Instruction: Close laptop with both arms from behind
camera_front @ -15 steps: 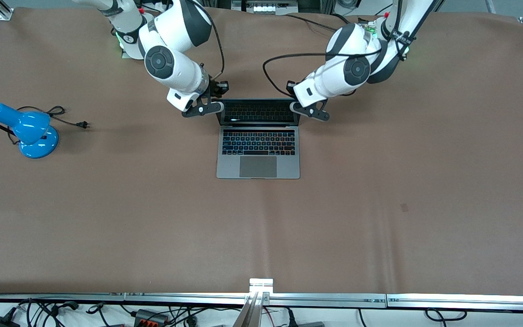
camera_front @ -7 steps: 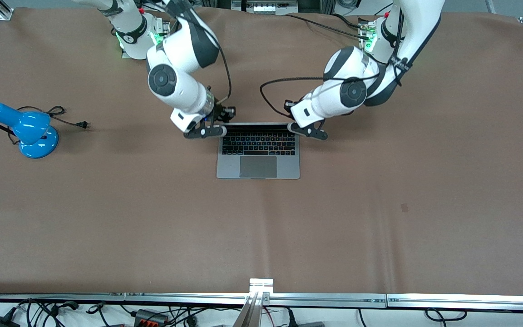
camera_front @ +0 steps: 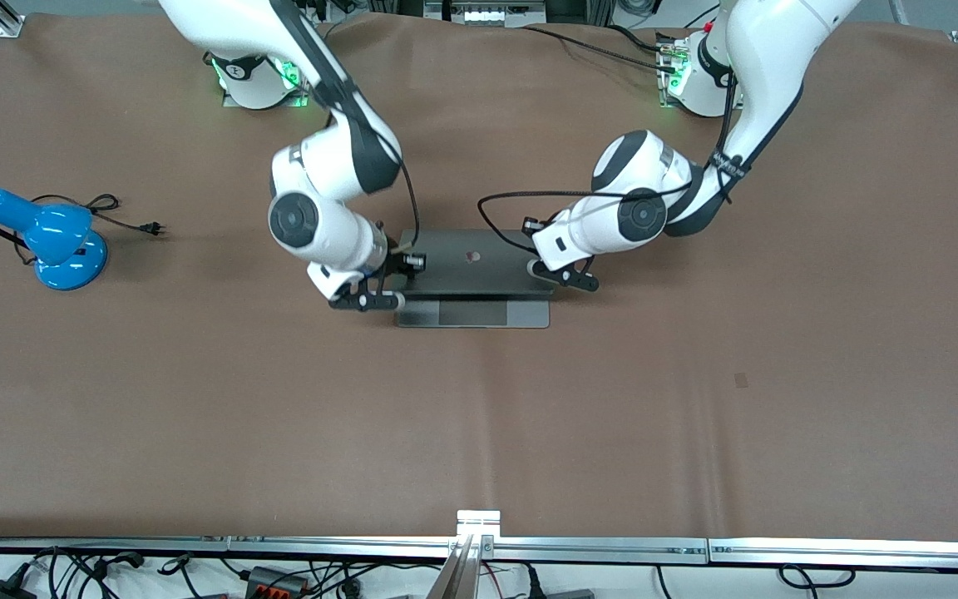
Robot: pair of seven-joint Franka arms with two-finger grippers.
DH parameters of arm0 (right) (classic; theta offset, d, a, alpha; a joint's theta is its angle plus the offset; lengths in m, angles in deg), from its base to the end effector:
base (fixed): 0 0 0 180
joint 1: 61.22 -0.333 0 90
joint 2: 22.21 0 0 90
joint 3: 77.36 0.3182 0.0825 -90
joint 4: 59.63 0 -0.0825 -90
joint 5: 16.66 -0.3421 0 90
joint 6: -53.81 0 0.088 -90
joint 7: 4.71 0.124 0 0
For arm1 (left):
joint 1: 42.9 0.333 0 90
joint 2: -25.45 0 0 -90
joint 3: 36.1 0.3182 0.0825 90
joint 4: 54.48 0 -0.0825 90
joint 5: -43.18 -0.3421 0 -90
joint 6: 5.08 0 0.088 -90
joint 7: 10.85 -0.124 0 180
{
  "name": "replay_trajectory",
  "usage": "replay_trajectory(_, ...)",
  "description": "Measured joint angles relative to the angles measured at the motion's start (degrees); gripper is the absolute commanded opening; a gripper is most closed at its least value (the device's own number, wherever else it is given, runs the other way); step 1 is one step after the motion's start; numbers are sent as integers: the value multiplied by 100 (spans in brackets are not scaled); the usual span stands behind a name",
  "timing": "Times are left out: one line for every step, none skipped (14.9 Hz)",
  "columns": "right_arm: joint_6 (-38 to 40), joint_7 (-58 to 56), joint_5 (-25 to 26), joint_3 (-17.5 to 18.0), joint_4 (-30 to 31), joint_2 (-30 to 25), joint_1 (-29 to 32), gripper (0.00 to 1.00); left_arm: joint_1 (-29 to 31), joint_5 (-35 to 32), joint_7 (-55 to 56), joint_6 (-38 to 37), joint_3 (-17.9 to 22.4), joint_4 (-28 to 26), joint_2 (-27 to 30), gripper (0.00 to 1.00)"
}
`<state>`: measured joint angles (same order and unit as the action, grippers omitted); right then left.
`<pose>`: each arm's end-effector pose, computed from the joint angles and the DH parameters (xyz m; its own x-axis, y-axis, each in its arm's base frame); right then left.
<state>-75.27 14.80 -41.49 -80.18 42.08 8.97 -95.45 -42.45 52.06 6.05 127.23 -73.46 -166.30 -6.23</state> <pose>0.5224 0.3422 0.2632 0.9804 -0.0480 -0.1911 -0.0930 -0.9677 -0.2342 0.4726 -0.3381 0.2576 0.9447 -0.2173 -0.2457 -0.1203 -0.9264 0.3568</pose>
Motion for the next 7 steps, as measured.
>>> replay_trajectory(-3,0,0,-11,-207,278,2,0,-1,-206,81,150,9,37,-160,0)
replay_trajectory(-10,0,0,-12,-392,531,2,0,-3,-384,133,287,18,64,-318,0)
replay_trajectory(-16,0,0,-12,-546,748,0,0,-5,-522,179,392,25,97,-472,0)
replay_trajectory(-22,0,0,-11,-667,929,-1,0,-6,-635,202,458,28,140,-612,0)
replay_trajectory(-3,0,-1,-11,-766,1045,0,0,-11,-729,213,503,30,181,-728,0)
replay_trajectory(54,0,0,-15,-834,1047,2,0,-34,-819,241,568,42,211,-822,0)
replay_trajectory(48,0,0,-15,-864,1062,2,0,-95,-891,300,665,97,230,-892,0)
